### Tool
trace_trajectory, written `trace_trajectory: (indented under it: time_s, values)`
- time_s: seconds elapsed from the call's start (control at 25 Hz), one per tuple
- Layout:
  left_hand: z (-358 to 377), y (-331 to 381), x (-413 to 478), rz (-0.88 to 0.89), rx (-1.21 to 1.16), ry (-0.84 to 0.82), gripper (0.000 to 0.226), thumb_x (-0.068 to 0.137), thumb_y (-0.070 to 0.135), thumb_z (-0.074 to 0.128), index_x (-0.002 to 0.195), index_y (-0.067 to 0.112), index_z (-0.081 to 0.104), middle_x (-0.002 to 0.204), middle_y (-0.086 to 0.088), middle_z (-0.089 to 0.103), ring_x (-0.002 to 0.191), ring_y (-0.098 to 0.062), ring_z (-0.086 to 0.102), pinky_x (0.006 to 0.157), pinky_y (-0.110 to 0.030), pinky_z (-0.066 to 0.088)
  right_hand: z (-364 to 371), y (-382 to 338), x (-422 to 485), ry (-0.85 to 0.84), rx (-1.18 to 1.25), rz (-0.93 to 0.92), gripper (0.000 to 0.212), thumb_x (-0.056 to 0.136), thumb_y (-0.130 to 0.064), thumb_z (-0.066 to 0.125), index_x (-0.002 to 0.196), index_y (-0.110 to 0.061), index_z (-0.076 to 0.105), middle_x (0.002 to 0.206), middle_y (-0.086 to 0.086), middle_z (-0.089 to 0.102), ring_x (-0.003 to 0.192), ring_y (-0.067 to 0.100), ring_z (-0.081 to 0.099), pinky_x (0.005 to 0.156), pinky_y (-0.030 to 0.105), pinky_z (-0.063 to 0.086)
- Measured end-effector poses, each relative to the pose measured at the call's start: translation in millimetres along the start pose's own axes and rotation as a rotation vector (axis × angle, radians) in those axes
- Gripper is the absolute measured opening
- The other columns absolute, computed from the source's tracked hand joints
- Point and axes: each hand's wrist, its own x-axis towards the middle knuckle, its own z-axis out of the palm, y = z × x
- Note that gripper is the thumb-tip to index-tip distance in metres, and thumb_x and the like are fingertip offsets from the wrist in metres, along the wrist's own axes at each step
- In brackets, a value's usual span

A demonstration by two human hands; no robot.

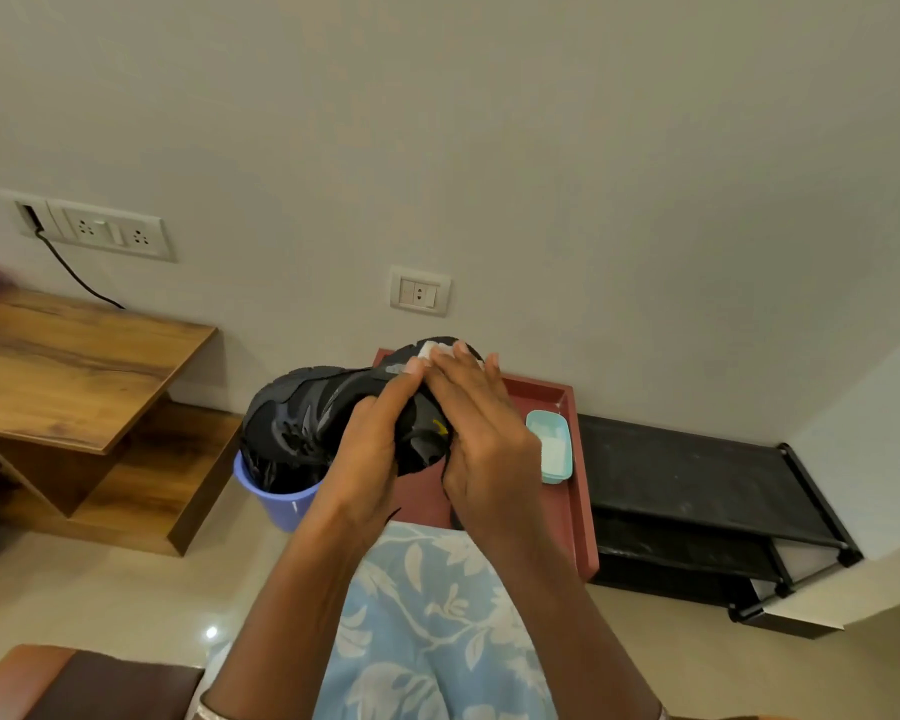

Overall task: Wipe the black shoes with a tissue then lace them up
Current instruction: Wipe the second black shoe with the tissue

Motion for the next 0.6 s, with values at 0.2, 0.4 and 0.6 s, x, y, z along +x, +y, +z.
trace_trajectory:
  time_s: [0.2, 0.4, 0.6]
  values:
    - [6.2, 2.4, -4.7, 0.053, -0.046, 0.019, 0.029, 0.099, 0.032, 0.053, 0.114, 0.017, 0.072, 0.119, -0.004, 0.073, 0.116, -0.015, 0.067, 0.104, -0.035, 0.045, -8.8, 1.1, 20.6, -0.035, 0.077, -0.019, 0.038, 0.099, -0.006, 0.04, 0.126, -0.002, 0.067, 0.131, 0.011, 0.066, 0.135, 0.024, 0.053, 0.118, 0.054, 0.033]
    - [-3.2, -0.4, -3.1, -0.033, -0.17, -0.018, 0.044, 0.086, 0.036, 0.066, 0.122, 0.012, 0.07, 0.128, -0.011, 0.069, 0.124, -0.025, 0.062, 0.113, -0.043, 0.038, -4.5, 3.2, -32.2, 0.097, 0.085, 0.063, 0.044, 0.097, 0.015, 0.048, 0.138, 0.001, 0.054, 0.147, 0.012, 0.052, 0.143, 0.025, 0.043, 0.113, 0.052, 0.041]
    - [4.0, 0.6, -3.4, -0.06, -0.111, -0.034, 0.041, 0.089, 0.032, 0.059, 0.123, 0.011, 0.067, 0.121, -0.007, 0.073, 0.117, -0.02, 0.066, 0.104, -0.035, 0.045, -2.5, 4.5, -34.6, 0.146, 0.042, 0.14, 0.042, 0.099, 0.009, 0.045, 0.138, -0.002, 0.056, 0.146, 0.009, 0.053, 0.141, 0.02, 0.046, 0.109, 0.047, 0.047]
